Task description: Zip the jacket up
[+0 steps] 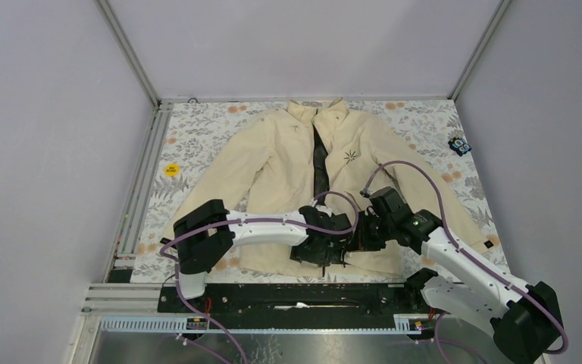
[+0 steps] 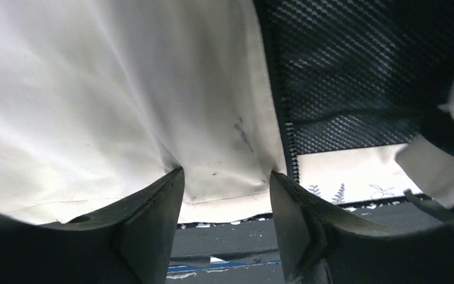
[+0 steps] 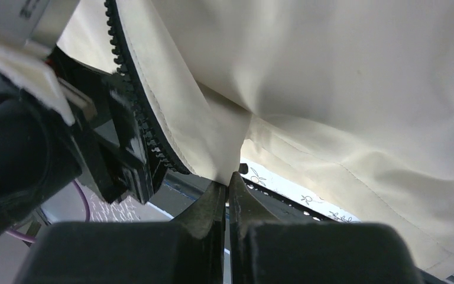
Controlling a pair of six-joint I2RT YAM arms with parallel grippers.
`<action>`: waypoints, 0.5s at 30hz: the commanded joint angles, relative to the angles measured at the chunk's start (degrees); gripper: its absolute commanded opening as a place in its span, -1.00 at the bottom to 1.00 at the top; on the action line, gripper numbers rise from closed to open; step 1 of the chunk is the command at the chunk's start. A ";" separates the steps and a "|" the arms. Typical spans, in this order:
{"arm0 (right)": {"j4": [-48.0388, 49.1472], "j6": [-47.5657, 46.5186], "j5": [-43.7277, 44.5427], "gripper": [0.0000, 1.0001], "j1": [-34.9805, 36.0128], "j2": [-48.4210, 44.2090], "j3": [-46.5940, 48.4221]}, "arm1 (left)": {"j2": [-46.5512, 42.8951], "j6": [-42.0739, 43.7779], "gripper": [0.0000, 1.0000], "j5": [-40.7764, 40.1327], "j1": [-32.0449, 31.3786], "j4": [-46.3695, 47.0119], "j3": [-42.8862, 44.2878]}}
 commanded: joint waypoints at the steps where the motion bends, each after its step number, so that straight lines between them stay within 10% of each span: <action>1: -0.56 0.68 0.15 -1.00 -0.20 -1.58 1.02 | -1.93 -7.35 0.18 4.83 2.31 -1.29 -2.34; 15: 0.19 0.19 -1.73 -1.00 -0.24 -2.56 0.69 | -2.45 -14.52 0.48 20.01 9.53 0.65 -2.22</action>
